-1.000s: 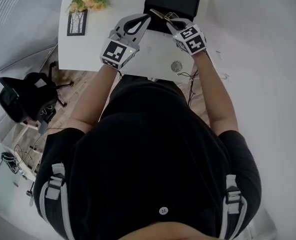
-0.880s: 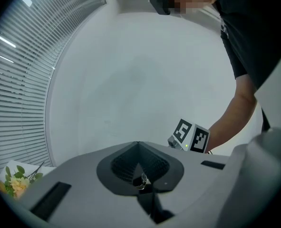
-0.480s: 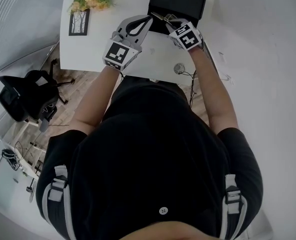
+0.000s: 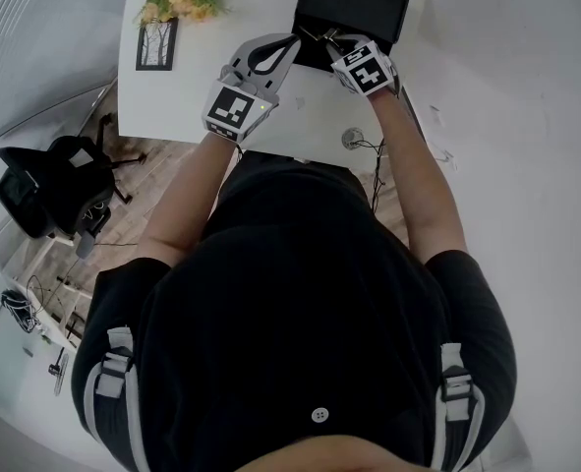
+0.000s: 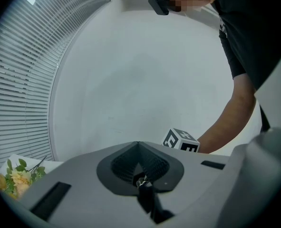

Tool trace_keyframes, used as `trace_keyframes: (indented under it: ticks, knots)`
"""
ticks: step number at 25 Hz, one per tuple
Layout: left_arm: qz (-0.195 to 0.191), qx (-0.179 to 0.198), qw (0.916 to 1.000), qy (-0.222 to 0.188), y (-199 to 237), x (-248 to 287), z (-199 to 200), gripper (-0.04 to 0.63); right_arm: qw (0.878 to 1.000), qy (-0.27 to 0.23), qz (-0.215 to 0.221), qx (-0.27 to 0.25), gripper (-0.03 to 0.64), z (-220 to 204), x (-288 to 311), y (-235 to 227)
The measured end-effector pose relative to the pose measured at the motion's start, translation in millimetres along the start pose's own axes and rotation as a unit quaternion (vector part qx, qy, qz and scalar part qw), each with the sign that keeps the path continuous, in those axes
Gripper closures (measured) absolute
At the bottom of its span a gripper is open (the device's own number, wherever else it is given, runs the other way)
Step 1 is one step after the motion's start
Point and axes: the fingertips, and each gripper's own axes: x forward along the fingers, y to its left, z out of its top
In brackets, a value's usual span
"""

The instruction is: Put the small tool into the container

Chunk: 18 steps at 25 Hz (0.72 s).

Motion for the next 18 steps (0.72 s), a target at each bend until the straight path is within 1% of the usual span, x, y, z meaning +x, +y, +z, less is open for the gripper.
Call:
trace_keyframes:
  ticks: [5,9,11,15,18]
  knots:
    - [-0.001,0.0,1.0,-0.001,-1,1,3,0.588,1.0,0.003,-0.007,-0.005,0.564,3,-2,-4]
    - [0.001,0.005,1.0,0.007,-2,1,1,0.588,1.0,-0.009,-0.016,-0.012,0.558,6,-4,-11]
    - [0.001,0.006,1.0,0.001,-2,2,5,0.588,1.0,-0.014,-0.021,-0.012,0.558,9,-9,-14]
    - [0.001,0.009,1.0,-0.002,-5,2,10,0.588,0.999,-0.033,-0.027,-0.012,0.558,21,-30,-13]
    - [0.001,0.014,0.9999,-0.003,-10,4,15,0.588,0.997,-0.065,-0.036,-0.02,0.558,36,-54,-11]
